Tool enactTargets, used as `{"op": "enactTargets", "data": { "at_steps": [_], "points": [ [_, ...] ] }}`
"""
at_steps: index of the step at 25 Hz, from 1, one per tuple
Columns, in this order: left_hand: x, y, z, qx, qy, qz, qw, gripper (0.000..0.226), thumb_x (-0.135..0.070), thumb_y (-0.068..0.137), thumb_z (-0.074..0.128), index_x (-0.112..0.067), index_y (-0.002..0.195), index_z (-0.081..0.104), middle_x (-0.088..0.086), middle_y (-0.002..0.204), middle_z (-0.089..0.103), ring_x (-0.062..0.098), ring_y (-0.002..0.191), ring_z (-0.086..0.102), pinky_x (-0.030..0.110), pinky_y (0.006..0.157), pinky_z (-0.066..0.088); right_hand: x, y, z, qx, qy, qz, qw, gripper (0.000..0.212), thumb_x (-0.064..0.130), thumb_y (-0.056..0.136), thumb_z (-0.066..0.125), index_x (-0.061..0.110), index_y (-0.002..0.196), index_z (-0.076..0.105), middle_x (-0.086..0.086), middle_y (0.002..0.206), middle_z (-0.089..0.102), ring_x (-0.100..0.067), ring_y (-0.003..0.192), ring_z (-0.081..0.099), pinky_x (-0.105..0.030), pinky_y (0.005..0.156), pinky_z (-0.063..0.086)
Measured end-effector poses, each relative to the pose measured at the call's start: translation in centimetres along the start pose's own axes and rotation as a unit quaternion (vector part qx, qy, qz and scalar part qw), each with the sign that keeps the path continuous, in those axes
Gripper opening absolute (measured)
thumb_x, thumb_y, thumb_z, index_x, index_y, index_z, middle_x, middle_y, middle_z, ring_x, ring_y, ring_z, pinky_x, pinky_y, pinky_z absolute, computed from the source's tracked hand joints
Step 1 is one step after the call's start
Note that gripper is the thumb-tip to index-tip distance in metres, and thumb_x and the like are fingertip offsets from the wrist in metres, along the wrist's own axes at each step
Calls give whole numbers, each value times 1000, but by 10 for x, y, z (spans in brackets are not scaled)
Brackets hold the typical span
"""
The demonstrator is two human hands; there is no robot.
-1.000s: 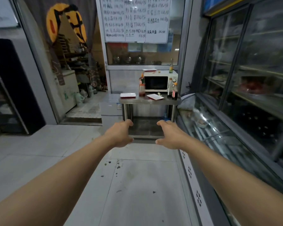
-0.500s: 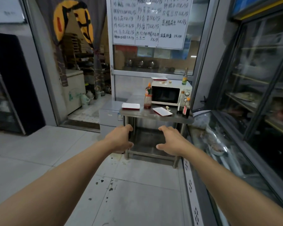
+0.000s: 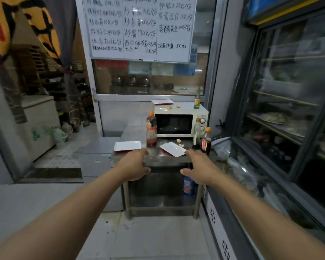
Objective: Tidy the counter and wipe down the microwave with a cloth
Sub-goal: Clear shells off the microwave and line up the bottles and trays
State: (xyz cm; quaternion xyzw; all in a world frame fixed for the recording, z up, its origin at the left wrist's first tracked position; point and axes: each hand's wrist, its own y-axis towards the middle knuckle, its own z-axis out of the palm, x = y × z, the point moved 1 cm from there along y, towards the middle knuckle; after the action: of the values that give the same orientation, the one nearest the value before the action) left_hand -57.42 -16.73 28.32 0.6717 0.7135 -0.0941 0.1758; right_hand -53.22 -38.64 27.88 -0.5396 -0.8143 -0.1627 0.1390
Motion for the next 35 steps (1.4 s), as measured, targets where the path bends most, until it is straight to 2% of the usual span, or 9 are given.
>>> {"op": "enactTargets", "data": {
  "at_steps": [3, 6, 12, 18, 23, 26, 30, 35],
  "points": [
    [12, 56, 9, 18, -8, 17, 1000, 55, -31, 81, 69, -25, 130, 43, 3, 131, 52, 19, 114, 52, 27, 86, 40, -13, 50, 8, -6, 11, 32, 999, 66, 37, 84, 65, 18, 140, 34, -6, 139, 40, -23, 127, 40, -36, 99, 41],
    [21, 110, 24, 30, -9, 26, 999, 56, -32, 81, 69, -25, 131, 44, 2, 133, 51, 20, 118, 51, 29, 91, 41, -33, 99, 18, -6, 16, 52, 998, 64, 35, 84, 66, 17, 138, 36, -8, 136, 41, -24, 125, 42, -36, 101, 40],
    [22, 232, 56, 44, 0, 16, 999, 52, -30, 82, 67, -22, 128, 44, 4, 130, 53, 20, 114, 52, 26, 85, 40, -95, 225, 26, 0, 7, 43, 999, 67, 38, 82, 66, 17, 138, 35, -8, 136, 42, -25, 124, 43, -37, 99, 42],
    [13, 345, 81, 29, -26, -17, 999, 55, -25, 83, 65, -20, 133, 43, 6, 131, 54, 23, 115, 53, 33, 96, 45, -158, 350, 26, 30, 20, 23, 999, 58, 30, 84, 66, 16, 133, 40, -8, 133, 47, -23, 118, 47, -28, 87, 39],
    [21, 415, 115, 64, -16, -27, 997, 51, -25, 84, 65, -16, 130, 45, 7, 130, 54, 25, 115, 53, 35, 97, 44, -199, 417, 50, 65, 26, 28, 997, 59, 22, 83, 66, 14, 135, 39, -9, 135, 46, -25, 122, 47, -28, 93, 38],
    [32, 462, 135, 77, -15, -23, 997, 50, -25, 84, 65, -15, 129, 46, 7, 132, 53, 25, 116, 52, 31, 95, 41, -219, 457, 68, 83, 29, 35, 996, 56, 16, 83, 64, 11, 134, 41, -11, 135, 47, -24, 123, 47, -27, 97, 37],
    [48, 524, 161, 93, -22, -6, 995, 56, -28, 85, 65, -18, 134, 42, 7, 132, 53, 24, 117, 53, 30, 94, 43, -239, 503, 95, 96, 30, 62, 993, 54, 8, 85, 62, 11, 135, 41, -10, 138, 46, -23, 127, 45, -25, 101, 35],
    [73, 594, 195, 154, -26, 18, 987, 57, -28, 86, 64, -18, 136, 39, 9, 137, 51, 25, 121, 51, 31, 97, 42, -260, 552, 140, 122, 39, 112, 985, 61, 6, 84, 62, 15, 139, 39, -8, 143, 43, -22, 129, 44, -29, 107, 37]
  ]
}}
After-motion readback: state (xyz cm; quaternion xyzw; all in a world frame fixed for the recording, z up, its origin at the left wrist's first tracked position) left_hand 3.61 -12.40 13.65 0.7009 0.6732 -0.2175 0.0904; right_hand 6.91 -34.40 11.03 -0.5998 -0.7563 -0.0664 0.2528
